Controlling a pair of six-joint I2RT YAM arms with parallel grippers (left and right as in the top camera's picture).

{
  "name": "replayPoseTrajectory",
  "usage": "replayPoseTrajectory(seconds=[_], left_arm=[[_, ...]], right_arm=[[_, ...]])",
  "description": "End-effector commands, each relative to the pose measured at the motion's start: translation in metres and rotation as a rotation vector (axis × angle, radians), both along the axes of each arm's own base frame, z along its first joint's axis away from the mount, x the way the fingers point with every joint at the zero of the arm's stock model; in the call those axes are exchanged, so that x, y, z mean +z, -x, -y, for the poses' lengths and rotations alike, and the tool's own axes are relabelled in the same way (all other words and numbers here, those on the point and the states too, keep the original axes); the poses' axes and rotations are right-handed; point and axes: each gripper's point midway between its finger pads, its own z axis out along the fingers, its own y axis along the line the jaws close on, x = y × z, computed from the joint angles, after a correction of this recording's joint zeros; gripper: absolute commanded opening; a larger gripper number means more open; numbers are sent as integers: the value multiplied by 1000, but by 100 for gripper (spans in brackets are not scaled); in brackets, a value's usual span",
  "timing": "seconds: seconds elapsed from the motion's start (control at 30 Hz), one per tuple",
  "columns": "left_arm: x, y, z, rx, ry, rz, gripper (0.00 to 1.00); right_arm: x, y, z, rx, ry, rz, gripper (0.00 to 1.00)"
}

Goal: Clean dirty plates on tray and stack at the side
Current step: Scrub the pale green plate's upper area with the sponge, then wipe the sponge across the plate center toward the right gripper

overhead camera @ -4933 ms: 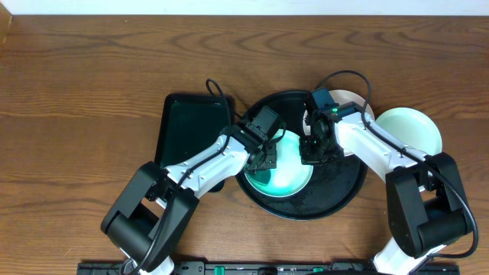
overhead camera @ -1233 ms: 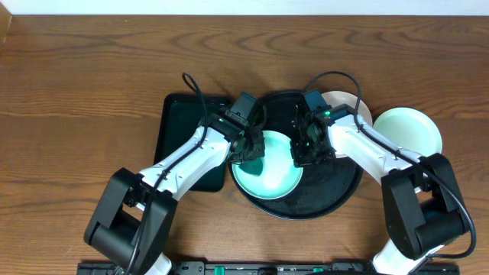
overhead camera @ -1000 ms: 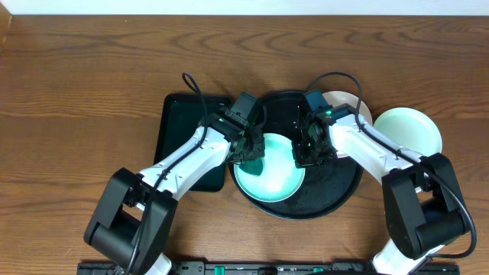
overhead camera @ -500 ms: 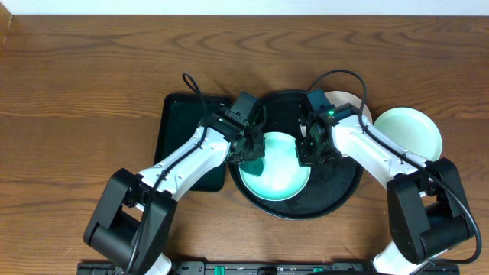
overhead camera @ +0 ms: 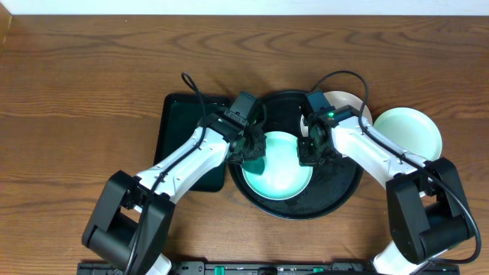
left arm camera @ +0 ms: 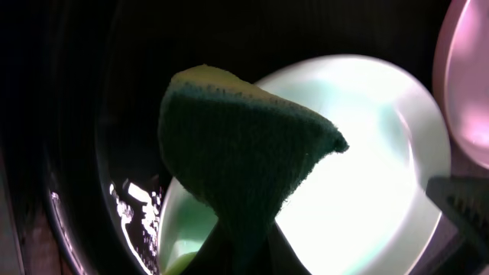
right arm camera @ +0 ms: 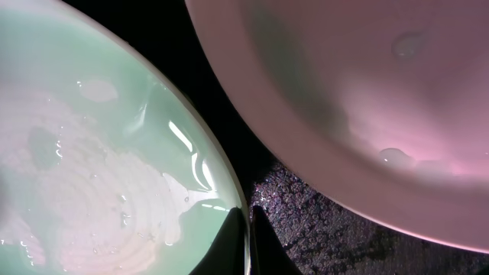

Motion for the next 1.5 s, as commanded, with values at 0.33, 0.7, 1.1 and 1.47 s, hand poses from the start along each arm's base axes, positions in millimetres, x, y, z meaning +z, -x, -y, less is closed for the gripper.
replayPoseTrajectory(seconds=[0.33, 0.7, 1.1, 1.47], left_arm=[[62, -11, 37, -73, 48, 93, 8], [42, 5, 49, -91, -65, 112, 8], [10, 5, 40, -77, -144, 71, 7], [-33, 2, 23, -63, -277, 29, 8]], right_arm=[[4, -4, 7, -37, 19, 31, 1], [3, -5, 11, -67, 42, 38, 1], [3, -6, 11, -66, 39, 42, 1], [3, -6, 10, -65, 38, 43, 1]])
